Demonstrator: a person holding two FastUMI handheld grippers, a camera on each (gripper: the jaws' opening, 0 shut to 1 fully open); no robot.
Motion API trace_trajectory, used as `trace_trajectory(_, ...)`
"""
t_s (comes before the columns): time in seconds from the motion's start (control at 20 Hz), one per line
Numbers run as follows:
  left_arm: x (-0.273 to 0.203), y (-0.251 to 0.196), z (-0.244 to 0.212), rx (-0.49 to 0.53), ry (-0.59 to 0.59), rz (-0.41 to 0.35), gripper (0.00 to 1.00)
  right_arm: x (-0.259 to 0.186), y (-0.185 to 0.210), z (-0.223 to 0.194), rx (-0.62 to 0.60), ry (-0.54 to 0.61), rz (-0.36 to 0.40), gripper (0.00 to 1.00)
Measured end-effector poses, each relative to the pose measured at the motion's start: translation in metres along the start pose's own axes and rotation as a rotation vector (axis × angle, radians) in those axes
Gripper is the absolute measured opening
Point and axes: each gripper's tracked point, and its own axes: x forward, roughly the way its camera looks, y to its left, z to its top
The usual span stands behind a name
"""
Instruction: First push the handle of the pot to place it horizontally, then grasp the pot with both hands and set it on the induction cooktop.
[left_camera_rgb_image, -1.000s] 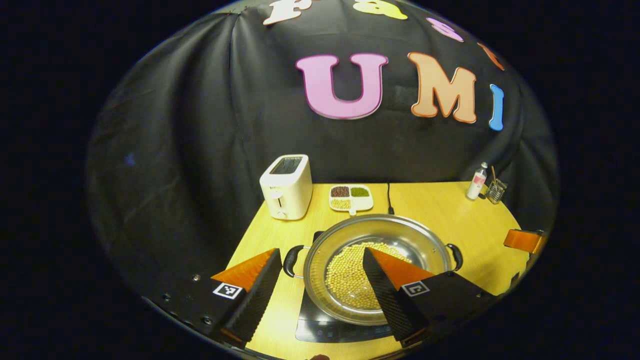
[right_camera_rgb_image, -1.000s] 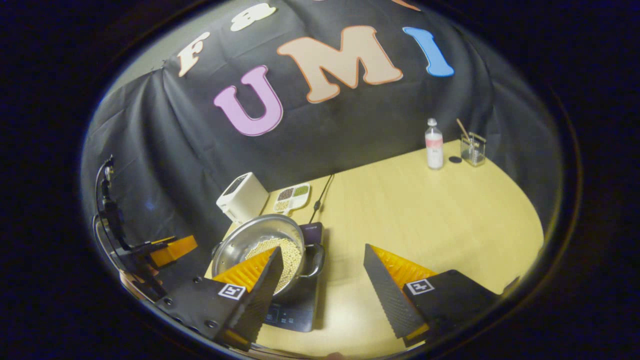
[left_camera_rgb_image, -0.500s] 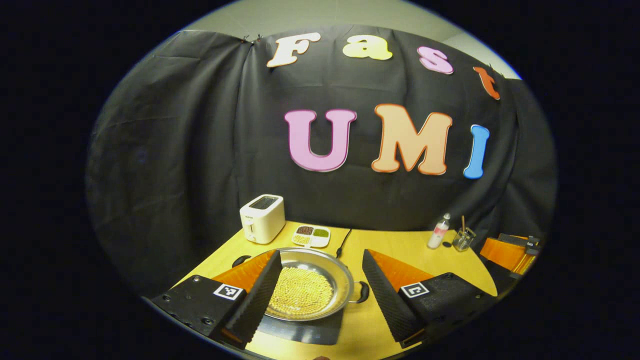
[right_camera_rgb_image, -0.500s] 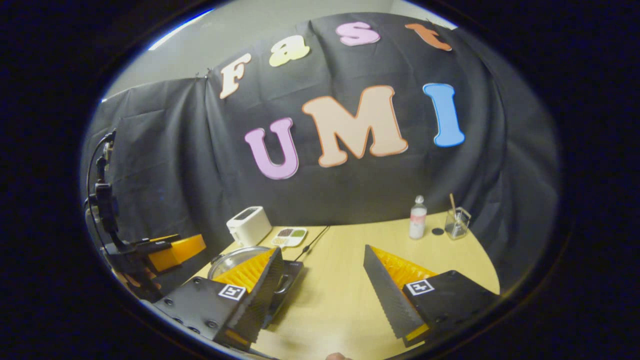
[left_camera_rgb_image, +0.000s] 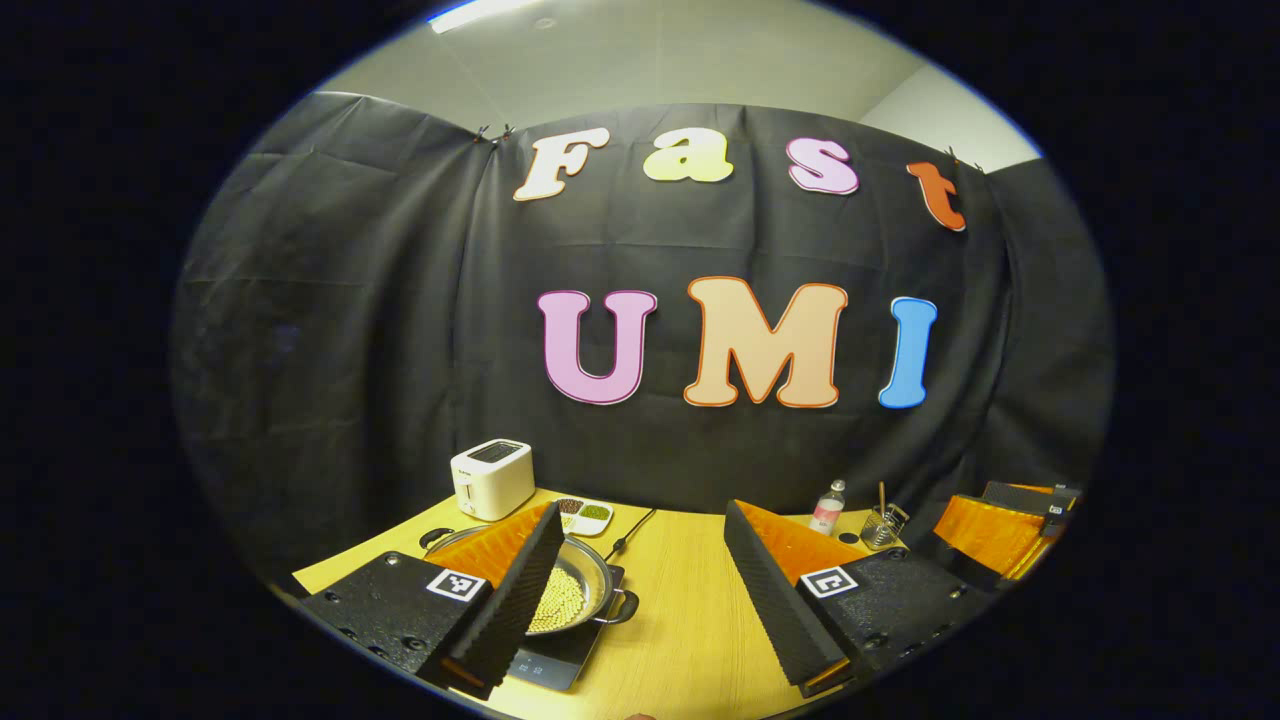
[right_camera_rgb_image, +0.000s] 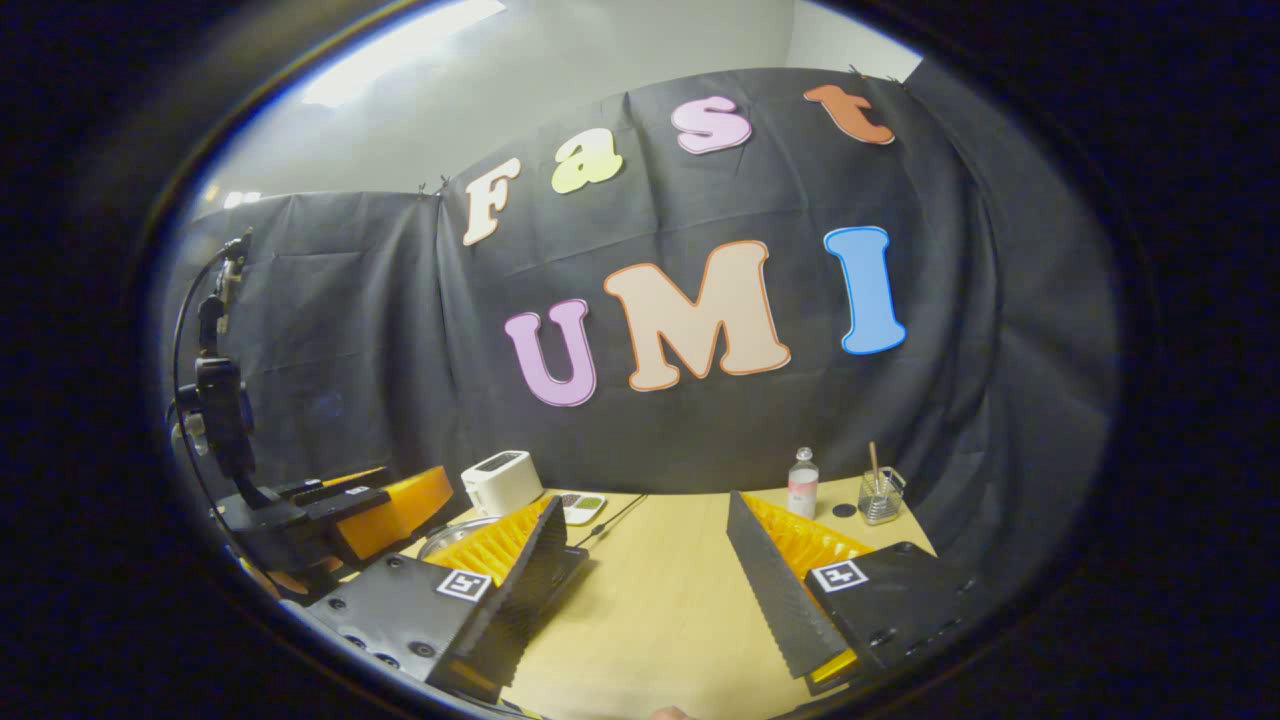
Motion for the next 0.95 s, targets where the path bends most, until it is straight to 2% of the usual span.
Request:
trace_trajectory(0.2,-0.012,-0.017,-0.003,0.033,-0.014,-0.015,0.97,-0.015,-0.01,0.006,0.006,-0.031,-0.007,0.91)
trace_trajectory(0.75,-0.02,-0.045,-0.01,0.035,-0.034,-0.078,1.0,-0.035,-0.025,0.017,0.004,-0.073,-0.029,0.91)
trace_trajectory(0.8,-0.019,-0.045,-0.011,0.037,-0.029,-0.079,0.99,-0.036,-0.026,0.017,0.006,-0.074,-0.031,0.99)
trace_trajectory(0.95,-0.018,-0.048,-0.017,0.044,-0.014,-0.079,0.99,-0.037,-0.033,0.019,0.016,-0.082,-0.04,0.99)
